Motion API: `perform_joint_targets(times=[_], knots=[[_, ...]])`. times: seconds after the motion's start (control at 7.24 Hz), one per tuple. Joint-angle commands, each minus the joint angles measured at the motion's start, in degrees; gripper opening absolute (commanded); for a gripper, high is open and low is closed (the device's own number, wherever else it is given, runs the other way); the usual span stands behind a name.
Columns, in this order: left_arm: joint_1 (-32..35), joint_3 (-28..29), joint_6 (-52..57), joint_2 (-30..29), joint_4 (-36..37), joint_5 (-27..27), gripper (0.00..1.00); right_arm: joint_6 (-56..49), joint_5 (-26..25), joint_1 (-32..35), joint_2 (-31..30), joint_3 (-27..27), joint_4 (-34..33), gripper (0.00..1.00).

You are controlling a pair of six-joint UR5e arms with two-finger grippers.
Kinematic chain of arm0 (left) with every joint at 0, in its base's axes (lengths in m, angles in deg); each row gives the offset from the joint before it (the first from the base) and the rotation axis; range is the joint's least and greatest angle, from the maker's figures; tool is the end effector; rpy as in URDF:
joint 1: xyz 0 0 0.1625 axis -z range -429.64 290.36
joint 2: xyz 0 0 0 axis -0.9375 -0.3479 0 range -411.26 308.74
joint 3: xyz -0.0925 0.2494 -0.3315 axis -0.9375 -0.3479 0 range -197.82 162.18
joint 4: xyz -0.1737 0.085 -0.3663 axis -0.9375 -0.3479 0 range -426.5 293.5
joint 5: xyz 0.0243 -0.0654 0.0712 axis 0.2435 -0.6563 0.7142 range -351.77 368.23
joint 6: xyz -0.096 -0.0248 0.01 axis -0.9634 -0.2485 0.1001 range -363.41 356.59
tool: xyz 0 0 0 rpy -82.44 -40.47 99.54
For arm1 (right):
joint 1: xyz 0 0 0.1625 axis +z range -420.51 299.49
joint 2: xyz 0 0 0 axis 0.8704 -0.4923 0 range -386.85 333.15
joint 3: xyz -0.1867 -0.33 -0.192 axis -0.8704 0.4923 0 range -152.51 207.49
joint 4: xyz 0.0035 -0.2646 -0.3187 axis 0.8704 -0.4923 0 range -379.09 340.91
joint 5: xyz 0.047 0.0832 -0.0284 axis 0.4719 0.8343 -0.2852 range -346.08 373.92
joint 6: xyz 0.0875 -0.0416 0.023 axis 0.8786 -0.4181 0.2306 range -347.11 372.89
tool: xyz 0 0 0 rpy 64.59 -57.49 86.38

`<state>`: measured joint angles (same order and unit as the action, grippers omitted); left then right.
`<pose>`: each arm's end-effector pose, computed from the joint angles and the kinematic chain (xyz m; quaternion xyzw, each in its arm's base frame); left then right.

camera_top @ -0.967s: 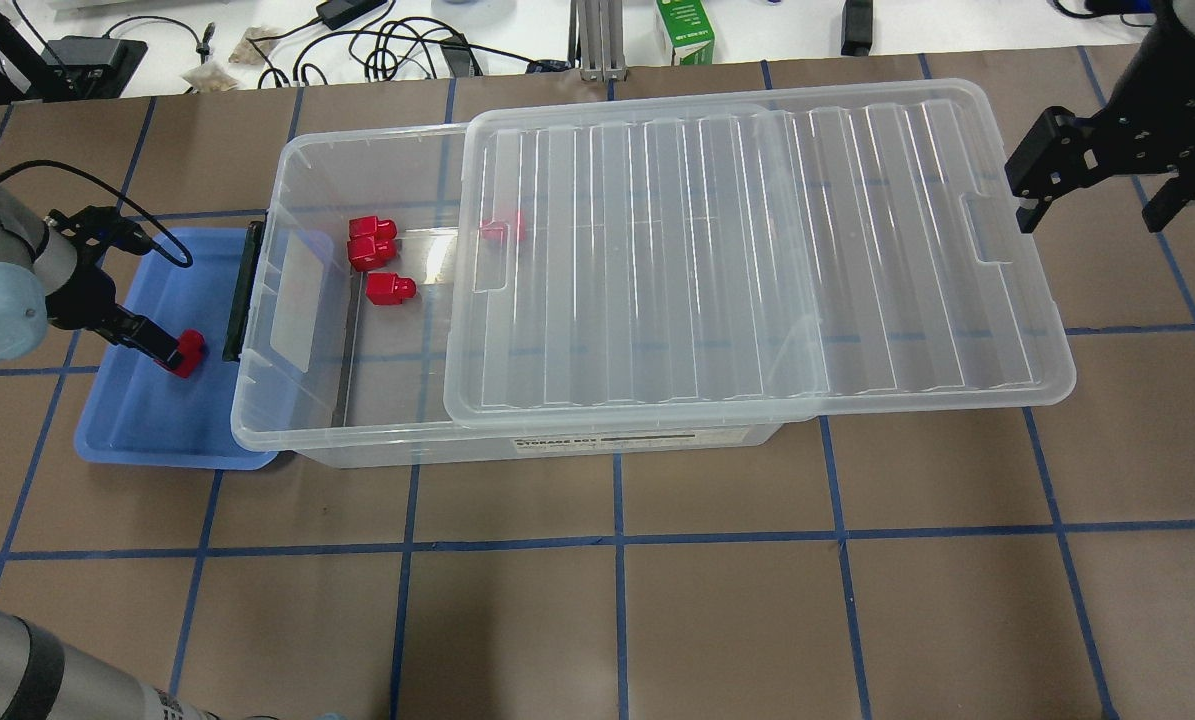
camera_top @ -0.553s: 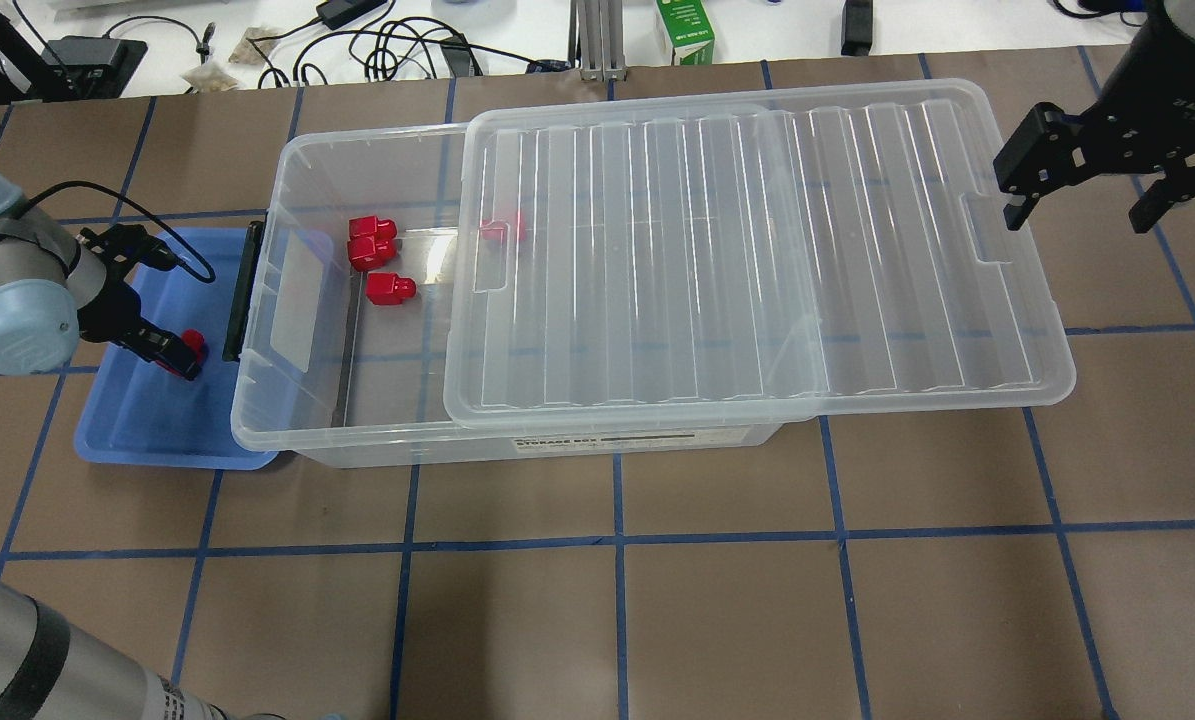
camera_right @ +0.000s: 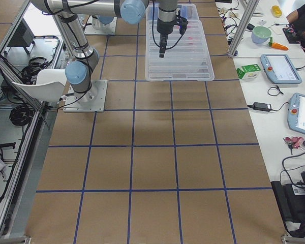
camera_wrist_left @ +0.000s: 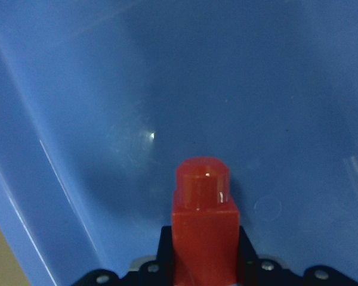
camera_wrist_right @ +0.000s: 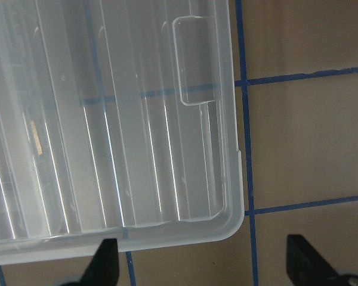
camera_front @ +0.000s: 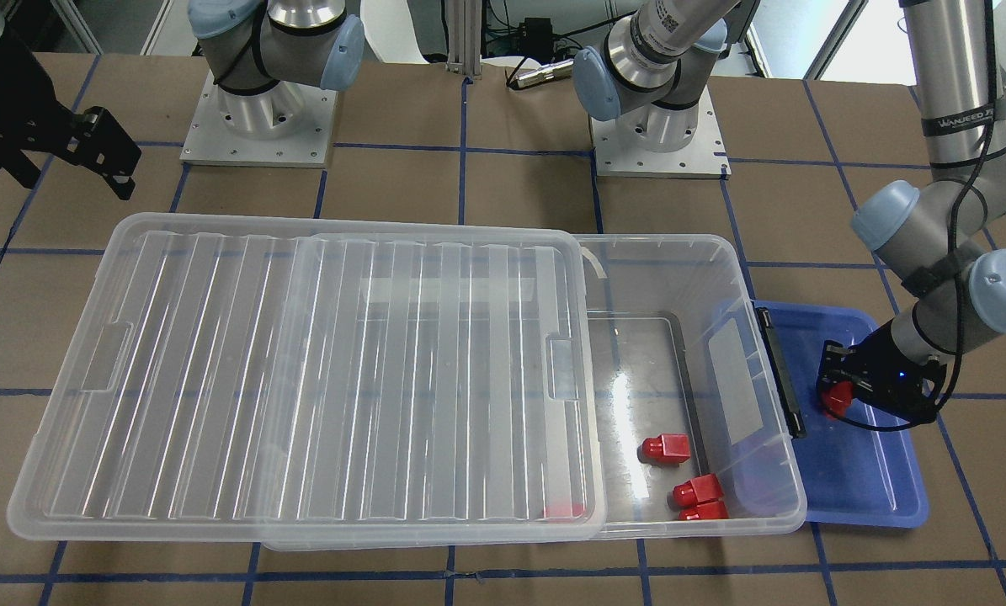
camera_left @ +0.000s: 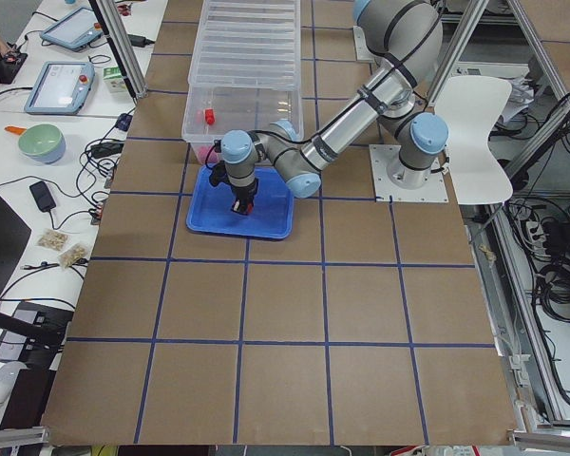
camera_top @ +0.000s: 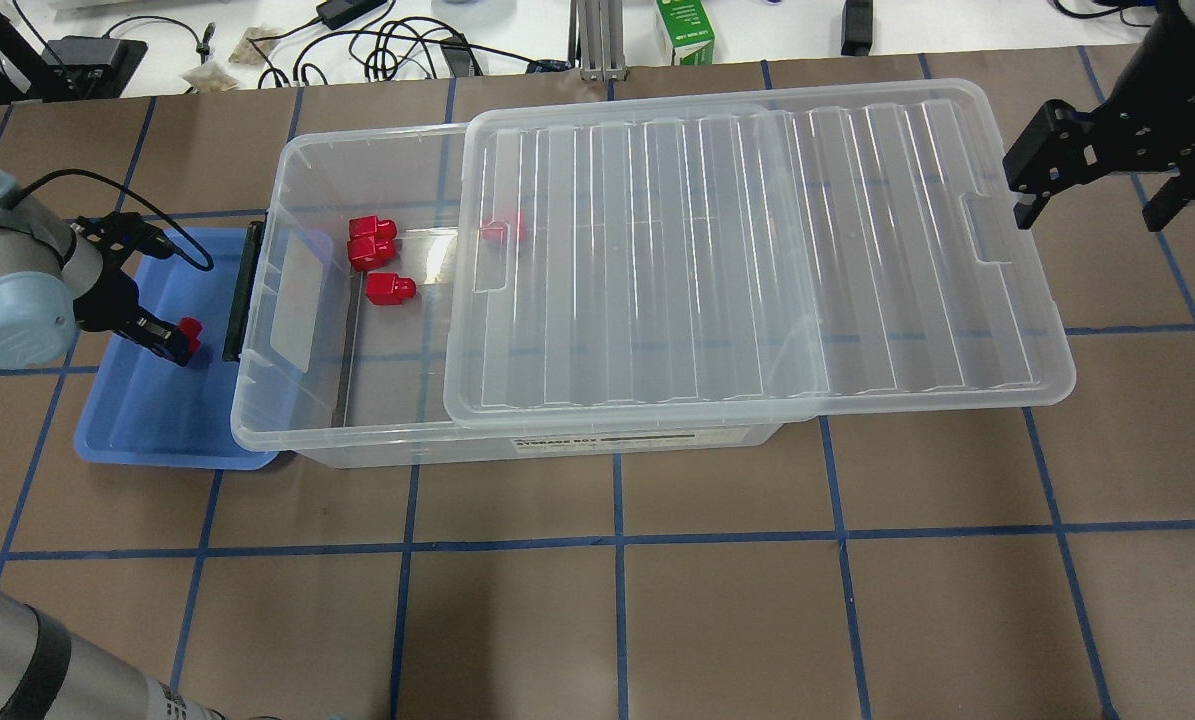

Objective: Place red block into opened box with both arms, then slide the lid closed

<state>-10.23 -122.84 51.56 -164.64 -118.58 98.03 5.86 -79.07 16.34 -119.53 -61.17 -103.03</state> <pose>0.1776 -0.5628 0.2085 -0.2112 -0.9774 -0.0020 0.0041 0.0182 -0.4844 0.5115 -0.0530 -0.9981 -0.0221 0.0226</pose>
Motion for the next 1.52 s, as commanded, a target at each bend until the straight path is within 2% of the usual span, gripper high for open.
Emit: perform_joint_targets(times=[0.0, 0.28, 0.41, 0.55, 0.83, 0.97, 1.24, 1.38], knots=[[0.09, 0.26, -0.31, 4.99, -2.31, -0.25, 0.00, 0.00, 0.01, -0.03, -0.05, 0.06, -0.52, 1.00], [1.57, 2.87, -5.55, 11.05, -9.32, -0.68, 0.00, 0.00, 0.36, 0.06, 0.04, -0.03, -1.13, 1.00], [5.85, 5.24, -8.80, 14.13, -13.97, -0.42, 0.00, -0.09, 0.10, 0.06, 0.04, -0.03, -1.57, 1.00], [10.50, 7.53, -19.10, 16.68, -19.93, -0.68, 0.00, -0.18, -0.08, -0.03, -0.05, -0.12, -1.58, 1.00], [19.65, 7.21, -31.79, 19.08, -21.31, -0.25, 0.00, -0.18, 0.36, 0.06, 0.04, -0.20, -1.31, 1.00], [22.82, 6.94, -38.39, 17.86, -21.22, -0.33, 0.00, -0.52, 0.45, -0.03, 0.04, -0.29, -1.58, 1.00], [26.97, 5.72, -47.11, 16.36, -21.14, -1.03, 0.00, -0.26, 0.28, -0.03, 0.04, -0.55, -1.58, 1.00], [27.16, 2.75, -47.41, 15.83, -19.83, -0.95, 0.00, -0.26, 0.10, -0.03, 0.04, -0.64, -1.58, 1.00]])
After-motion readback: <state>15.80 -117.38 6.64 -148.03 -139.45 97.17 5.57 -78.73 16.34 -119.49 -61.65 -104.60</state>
